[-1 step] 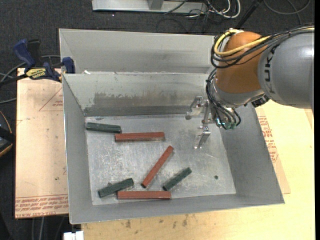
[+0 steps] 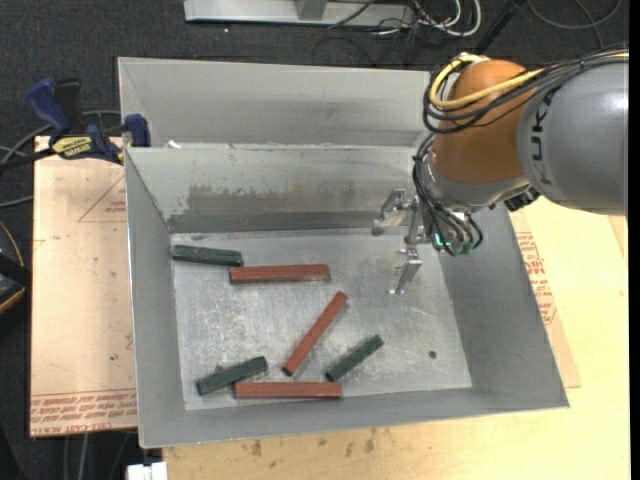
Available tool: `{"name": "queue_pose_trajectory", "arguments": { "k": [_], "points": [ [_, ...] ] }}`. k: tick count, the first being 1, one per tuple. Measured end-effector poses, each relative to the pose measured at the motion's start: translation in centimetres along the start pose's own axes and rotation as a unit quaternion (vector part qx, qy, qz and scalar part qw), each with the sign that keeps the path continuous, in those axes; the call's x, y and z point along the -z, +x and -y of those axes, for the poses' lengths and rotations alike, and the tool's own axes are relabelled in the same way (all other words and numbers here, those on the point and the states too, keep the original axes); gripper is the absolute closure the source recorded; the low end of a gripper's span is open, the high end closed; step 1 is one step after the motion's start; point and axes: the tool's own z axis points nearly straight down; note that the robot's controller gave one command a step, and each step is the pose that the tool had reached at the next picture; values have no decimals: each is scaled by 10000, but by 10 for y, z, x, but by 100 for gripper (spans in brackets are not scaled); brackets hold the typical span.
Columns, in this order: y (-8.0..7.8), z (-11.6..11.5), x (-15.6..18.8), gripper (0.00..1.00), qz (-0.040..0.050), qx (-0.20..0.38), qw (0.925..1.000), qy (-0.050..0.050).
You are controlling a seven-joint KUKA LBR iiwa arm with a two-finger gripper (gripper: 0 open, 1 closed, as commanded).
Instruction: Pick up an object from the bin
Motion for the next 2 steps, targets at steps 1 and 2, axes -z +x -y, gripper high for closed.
{"name": "queue_pose_trajectory", "arguments": {
  "k": [1, 2],
  "points": [
    [97, -42, -66, 100, 94, 789, 9968, 11],
    [99, -43, -68, 0, 54, 796, 9968, 3]
  ]
}}
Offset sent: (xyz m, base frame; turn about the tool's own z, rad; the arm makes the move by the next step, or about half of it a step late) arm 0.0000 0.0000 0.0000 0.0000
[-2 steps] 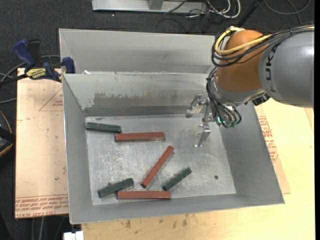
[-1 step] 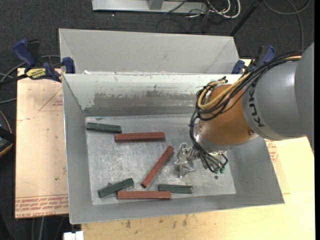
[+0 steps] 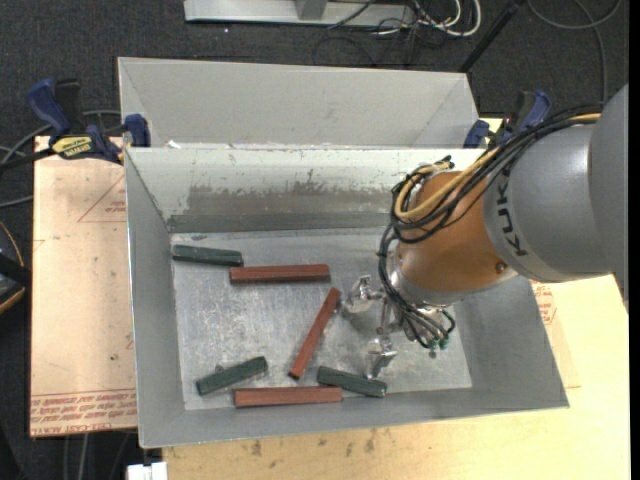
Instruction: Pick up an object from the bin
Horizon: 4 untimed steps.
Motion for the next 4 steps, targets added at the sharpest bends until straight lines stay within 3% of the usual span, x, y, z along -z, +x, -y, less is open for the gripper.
{"name": "queue_pose_trajectory", "arguments": {
  "k": [1, 2, 3, 4],
  "points": [
    [0, 0, 0, 0, 3, 0, 10000, 0],
    [-37, -12, 3, 0, -70, -263, 9996, 4],
    [-60, -25, 3, 0, 11, -134, 9999, 6],
    [-52, -47, 18, 0, -35, 925, 9957, -8]
  ]
}}
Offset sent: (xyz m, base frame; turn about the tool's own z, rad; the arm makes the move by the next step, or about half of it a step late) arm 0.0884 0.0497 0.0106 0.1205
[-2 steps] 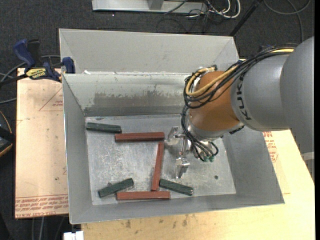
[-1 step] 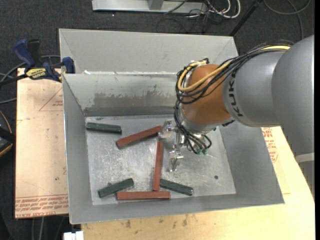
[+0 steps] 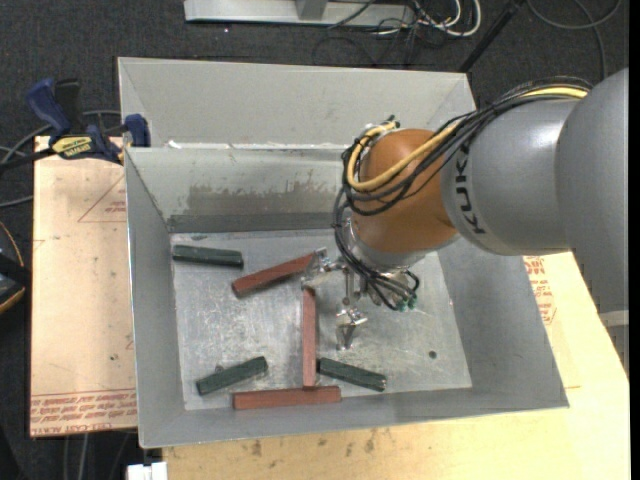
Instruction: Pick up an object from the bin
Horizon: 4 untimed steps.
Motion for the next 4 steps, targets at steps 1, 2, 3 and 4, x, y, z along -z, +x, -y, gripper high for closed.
{"name": "queue_pose_trajectory", "arguments": {
  "k": [1, 2, 3, 4],
  "points": [
    [-76, 18, -14, 100, 40, 971, 9953, -2],
    [-75, 19, -16, 0, 55, 965, 9953, 3],
    [-75, 18, -16, 0, 57, 965, 9953, 3],
    [-66, 13, -15, 0, 110, 1378, 9904, 30]
  ]
}}
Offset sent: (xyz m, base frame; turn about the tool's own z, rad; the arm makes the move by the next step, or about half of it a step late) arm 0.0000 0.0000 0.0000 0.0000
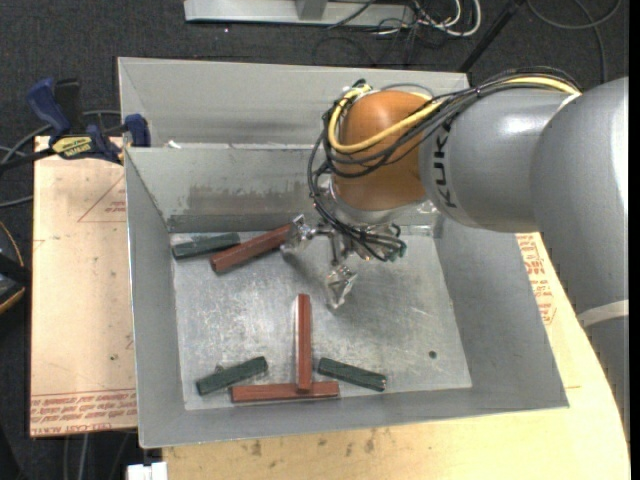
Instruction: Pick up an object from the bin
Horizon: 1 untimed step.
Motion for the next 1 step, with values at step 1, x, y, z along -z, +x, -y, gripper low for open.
{"name": "queue_pose_trajectory", "arguments": {
  "k": [1],
  "points": [
    [13, -21, 2, 0, -45, 1407, 9900, -32]
  ]
}}
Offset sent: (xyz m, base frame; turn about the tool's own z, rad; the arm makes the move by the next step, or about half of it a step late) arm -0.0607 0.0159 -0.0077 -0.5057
